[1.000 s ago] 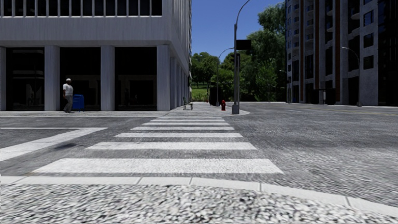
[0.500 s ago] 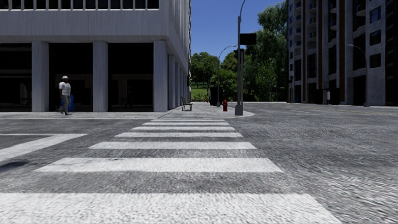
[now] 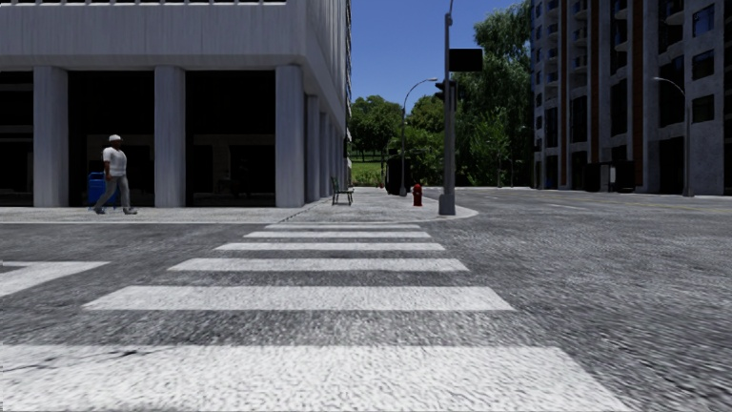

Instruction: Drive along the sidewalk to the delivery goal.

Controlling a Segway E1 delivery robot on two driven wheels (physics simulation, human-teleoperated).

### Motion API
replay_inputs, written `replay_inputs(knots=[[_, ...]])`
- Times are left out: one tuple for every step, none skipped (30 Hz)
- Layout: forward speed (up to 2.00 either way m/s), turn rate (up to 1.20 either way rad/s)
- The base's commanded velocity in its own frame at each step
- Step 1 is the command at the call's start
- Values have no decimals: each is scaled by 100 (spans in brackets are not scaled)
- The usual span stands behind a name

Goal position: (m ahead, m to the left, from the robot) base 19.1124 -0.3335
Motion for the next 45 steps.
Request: replay_inputs(knots=[[171,0],[171,0],[171,0],[171,0],[171,0],[171,0],[171,0],[172,0],[173,0],[174,0],[174,0],[174,0],[174,0],[174,0],[174,0],[174,0],[174,0],[174,0],[175,0],[175,0],[200,0],[200,0],[200,0],[200,0],[200,0],[200,0],[200,0],[200,0],[200,0],[200,0],[200,0],[200,0],[200,0],[200,0],[200,0],[200,0],[200,0],[200,0],[200,0],[200,0],[200,0],[200,0],[200,0],[200,-7],[200,-9]])
